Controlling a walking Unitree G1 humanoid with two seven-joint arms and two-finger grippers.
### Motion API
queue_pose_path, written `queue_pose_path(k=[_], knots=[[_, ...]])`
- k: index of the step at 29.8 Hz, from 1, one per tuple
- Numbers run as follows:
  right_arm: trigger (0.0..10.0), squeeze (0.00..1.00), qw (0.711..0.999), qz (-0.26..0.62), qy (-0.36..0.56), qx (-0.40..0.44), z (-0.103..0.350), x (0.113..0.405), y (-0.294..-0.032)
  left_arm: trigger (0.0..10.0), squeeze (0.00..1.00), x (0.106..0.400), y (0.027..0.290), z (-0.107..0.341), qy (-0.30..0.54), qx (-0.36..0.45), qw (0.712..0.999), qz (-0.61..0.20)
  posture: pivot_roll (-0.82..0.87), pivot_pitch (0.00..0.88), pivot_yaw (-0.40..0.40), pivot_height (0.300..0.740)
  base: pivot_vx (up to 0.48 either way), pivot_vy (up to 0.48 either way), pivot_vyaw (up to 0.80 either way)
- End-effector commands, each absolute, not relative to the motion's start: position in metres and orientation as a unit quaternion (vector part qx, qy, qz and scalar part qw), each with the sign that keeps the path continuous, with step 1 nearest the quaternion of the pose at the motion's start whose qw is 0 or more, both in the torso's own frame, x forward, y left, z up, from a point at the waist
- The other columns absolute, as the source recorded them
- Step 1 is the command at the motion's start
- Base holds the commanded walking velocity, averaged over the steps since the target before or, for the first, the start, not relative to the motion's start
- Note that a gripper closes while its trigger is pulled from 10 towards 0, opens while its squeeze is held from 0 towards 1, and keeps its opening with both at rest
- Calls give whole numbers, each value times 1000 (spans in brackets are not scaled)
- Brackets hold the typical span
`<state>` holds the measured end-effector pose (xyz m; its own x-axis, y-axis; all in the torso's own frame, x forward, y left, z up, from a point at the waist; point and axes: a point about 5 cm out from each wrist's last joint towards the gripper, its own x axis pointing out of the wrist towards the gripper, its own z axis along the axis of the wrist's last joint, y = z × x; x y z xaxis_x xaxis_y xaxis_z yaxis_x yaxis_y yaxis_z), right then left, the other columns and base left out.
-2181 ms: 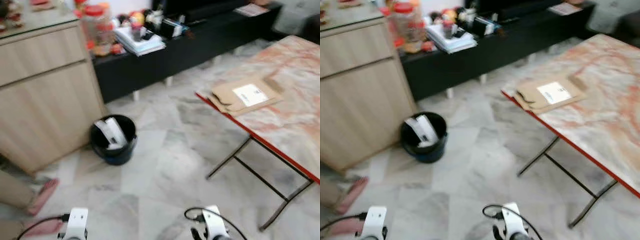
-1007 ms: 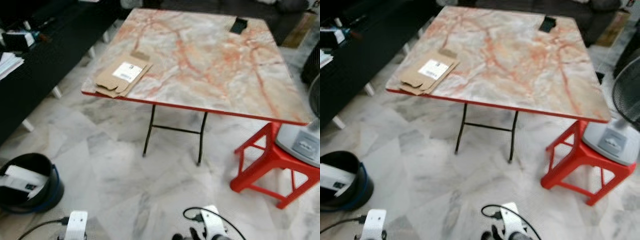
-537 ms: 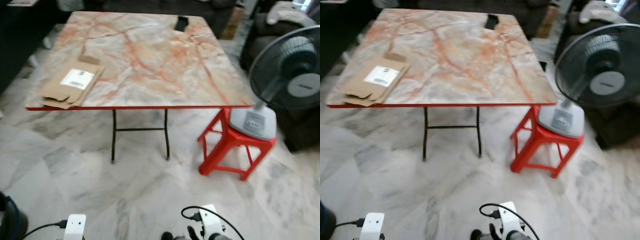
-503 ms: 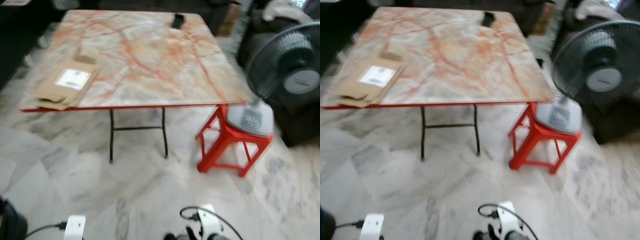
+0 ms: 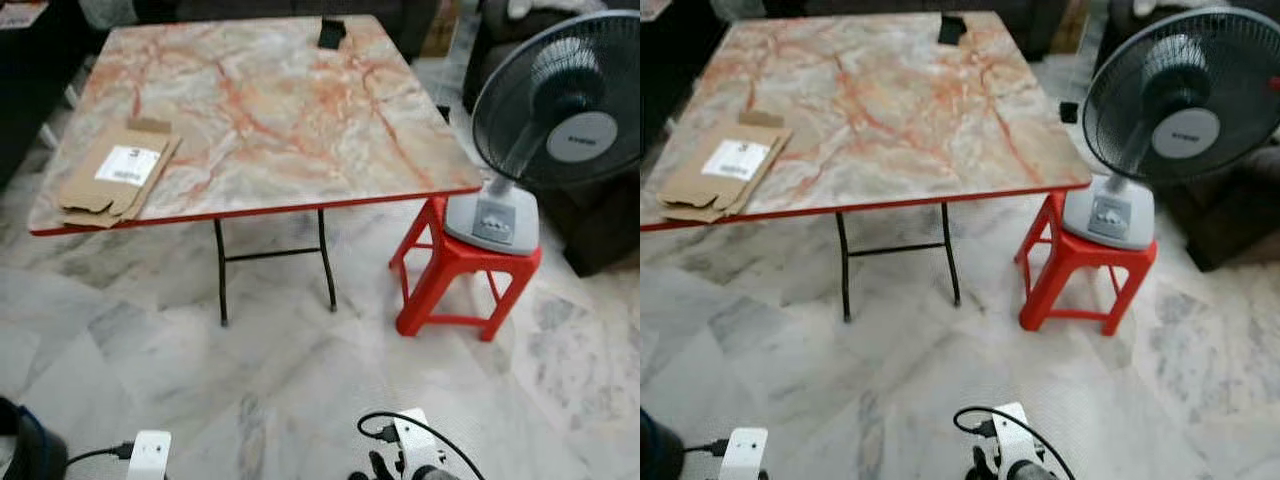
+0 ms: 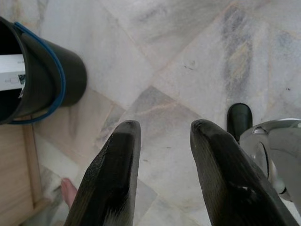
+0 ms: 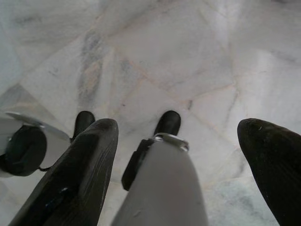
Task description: Picking trash to rubbish bin
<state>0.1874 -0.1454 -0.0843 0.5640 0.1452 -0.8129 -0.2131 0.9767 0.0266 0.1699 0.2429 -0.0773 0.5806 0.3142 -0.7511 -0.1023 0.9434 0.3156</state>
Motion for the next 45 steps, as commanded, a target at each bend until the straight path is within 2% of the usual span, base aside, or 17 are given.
queue_pose_path(k=[1, 5, 13, 14, 15, 17, 18, 22, 31, 34, 41, 45], knots=[[10000, 0, 886, 99, 451, -35, -84, 188, -146, 10000, 0, 166, 240, -80, 448, 131, 878, 108, 144, 155, -27, 740, 0, 0, 0], [10000, 0, 900, 107, 421, -33, -76, 203, -142, 10000, 0, 175, 236, -75, 419, 146, 892, 90, 141, 158, -24, 740, 0, 0, 0], [10000, 0, 924, 122, 360, -33, -56, 232, -137, 10000, 0, 196, 237, -60, 353, 146, 918, 104, 152, 160, -25, 740, 0, 0, 0], [10000, 0, 943, 130, 307, -28, -38, 255, -132, 10000, 0, 213, 234, -47, 295, 152, 938, 98, 150, 160, -24, 740, 0, 0, 0], [10000, 0, 943, 130, 307, -28, -38, 255, -132, 10000, 0, 213, 234, -47, 295, 152, 938, 98, 150, 160, -24, 740, 0, 0, 0], [10000, 0, 959, 152, 236, -29, -12, 281, -124, 10000, 0, 236, 231, -24, 216, 155, 958, 104, 143, 156, -22, 740, 0, 0, 0], [10000, 0, 959, 152, 236, -29, -12, 281, -124, 10000, 0, 236, 231, -24, 216, 155, 958, 104, 143, 156, -22, 740, 0, 0, 0], [10000, 0, 973, 178, 146, -31, 20, 306, -114, 10000, 0, 254, 220, 0, 130, 158, 974, 97, 145, 148, -12, 740, 0, 0, 0], [10000, 0, 979, 201, 12, -16, 67, 325, -102, 10000, 0, 260, 216, 41, 11, 167, 980, 108, 139, 133, -11, 740, 0, 0, 0], [10000, 0, 976, 212, -46, -13, 89, 327, -93, 10000, 0, 266, 214, 75, -56, 149, 978, 136, 147, 123, -15, 740, 0, 0, 0], [10000, 0, 974, 203, -97, 1, 116, 333, -90, 10000, 0, 279, 197, 108, -119, 135, 975, 130, 140, 113, -19, 740, 0, 0, 0], [10000, 0, 976, 182, -115, 18, 132, 341, -89, 10000, 0, 299, 185, 134, -157, 134, 970, 131, 146, 99, -20, 740, 0, 0, 0]])
